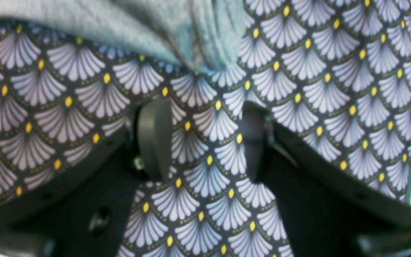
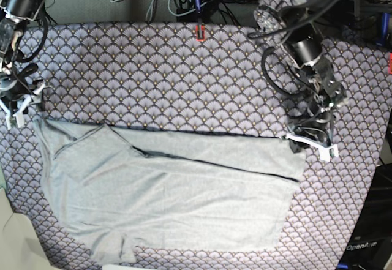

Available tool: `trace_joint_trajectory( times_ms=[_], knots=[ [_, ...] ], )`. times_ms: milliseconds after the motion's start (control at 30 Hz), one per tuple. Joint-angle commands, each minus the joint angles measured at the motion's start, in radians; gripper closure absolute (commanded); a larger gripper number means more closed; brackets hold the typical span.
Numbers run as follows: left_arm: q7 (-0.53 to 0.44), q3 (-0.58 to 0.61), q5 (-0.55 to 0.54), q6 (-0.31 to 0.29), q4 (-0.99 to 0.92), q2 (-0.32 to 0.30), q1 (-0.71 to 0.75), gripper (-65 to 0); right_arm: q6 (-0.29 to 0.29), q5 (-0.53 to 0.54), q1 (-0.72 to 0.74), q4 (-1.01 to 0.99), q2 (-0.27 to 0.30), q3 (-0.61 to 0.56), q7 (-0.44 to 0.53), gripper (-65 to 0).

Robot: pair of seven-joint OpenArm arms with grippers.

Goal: Fold the T-shirt properly
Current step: 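Release the folded edge and raise both grippers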

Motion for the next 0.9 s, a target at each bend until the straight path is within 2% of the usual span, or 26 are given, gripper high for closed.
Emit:
trace_joint_trajectory(
  times_ms=[0,67,267,433,600,800,867],
  knots=[
    [-0.01,0.004,-0.009,-0.001,0.011,-0.005,-0.022,-5.0,0.0,0.011,0.012,0.019,0.022,0.007,0.021,-32.6],
    [-0.01,0.004,-0.009,-0.001,0.011,-0.005,-0.024,0.0,0.0,0.011,0.01,0.017,0.022,0.007,0.021,-32.6],
    [-0.002,0.004,-0.009,-0.001,0.022,-0.002,-0.024,0.0,0.0,0.011,0.012,0.016,0.036,0.01,0.021,-32.5],
    [-0.002,0.002,-0.009,-0.001,0.022,-0.002,-0.009,0.0,0.0,0.011,0.021,0.017,0.036,0.085,0.021,-32.9],
    [-0.005,0.004,-0.009,-0.001,0.022,-0.003,-0.001,0.0,0.0,0.011,0.021,0.013,0.042,0.06,0.038,-33.1],
    [-0.005,0.004,-0.004,-0.001,0.022,-0.003,0.001,0.0,0.0,0.011,0.019,0.013,0.039,0.011,0.068,-40.4],
    [-0.005,0.004,-0.004,-0.001,0.022,-0.003,0.001,0.0,0.0,0.011,0.021,0.013,0.039,0.011,0.07,-40.8]
  ],
)
